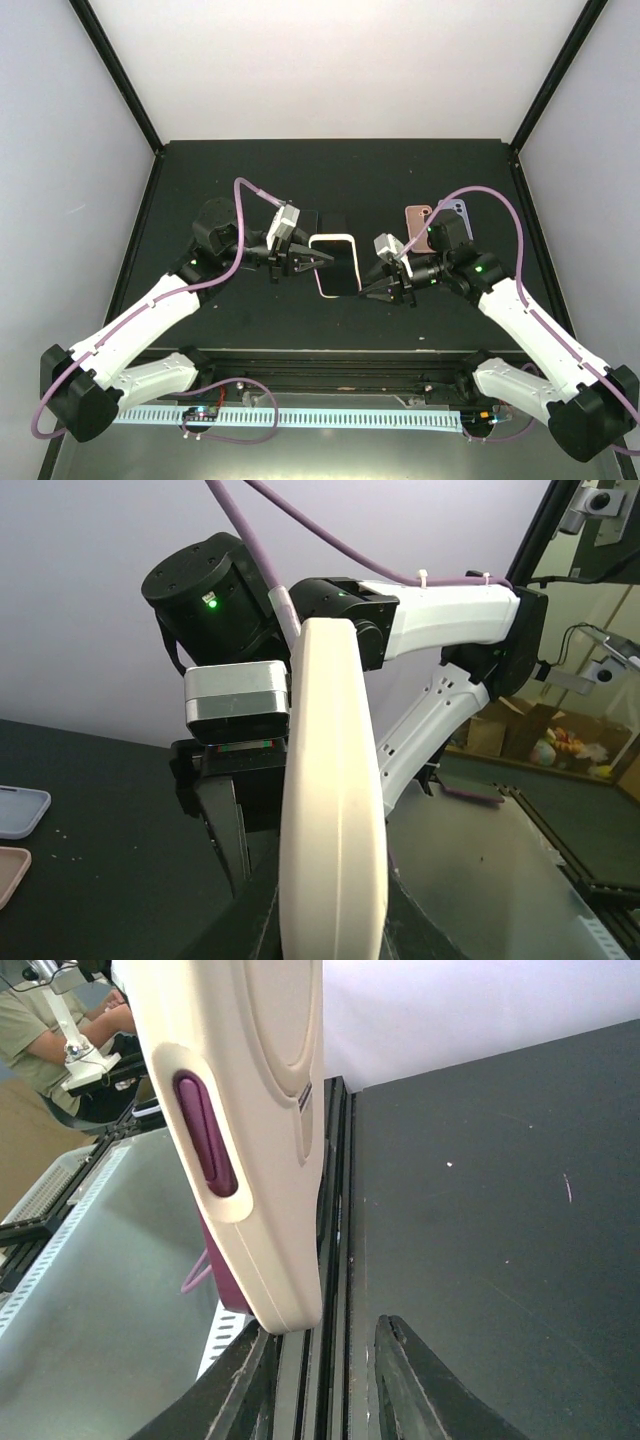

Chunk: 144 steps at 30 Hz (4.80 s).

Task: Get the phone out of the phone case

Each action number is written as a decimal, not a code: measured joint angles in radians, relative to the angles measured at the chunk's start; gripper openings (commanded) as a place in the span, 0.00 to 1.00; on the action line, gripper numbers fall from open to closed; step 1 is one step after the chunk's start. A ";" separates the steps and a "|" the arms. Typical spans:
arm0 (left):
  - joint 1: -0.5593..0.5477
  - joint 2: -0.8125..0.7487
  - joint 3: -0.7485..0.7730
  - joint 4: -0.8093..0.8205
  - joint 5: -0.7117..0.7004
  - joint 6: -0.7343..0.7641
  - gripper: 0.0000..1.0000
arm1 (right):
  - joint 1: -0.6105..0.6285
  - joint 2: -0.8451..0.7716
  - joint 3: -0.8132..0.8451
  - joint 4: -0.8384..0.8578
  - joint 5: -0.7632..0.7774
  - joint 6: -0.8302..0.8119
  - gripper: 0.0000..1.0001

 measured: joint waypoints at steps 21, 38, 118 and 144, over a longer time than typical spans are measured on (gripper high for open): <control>0.011 0.006 0.002 0.124 -0.127 -0.011 0.02 | 0.000 0.085 0.160 0.043 0.273 0.227 0.52; 0.015 0.011 0.056 0.182 -0.235 -0.029 0.02 | -0.015 0.125 0.328 0.044 0.286 0.277 0.57; -0.559 0.519 -0.048 -0.035 -1.529 0.069 0.72 | -0.205 0.090 -0.254 0.267 0.669 0.900 0.01; -0.576 0.743 0.161 -0.143 -1.530 0.242 0.71 | -0.205 0.394 -0.194 0.315 0.636 0.932 0.01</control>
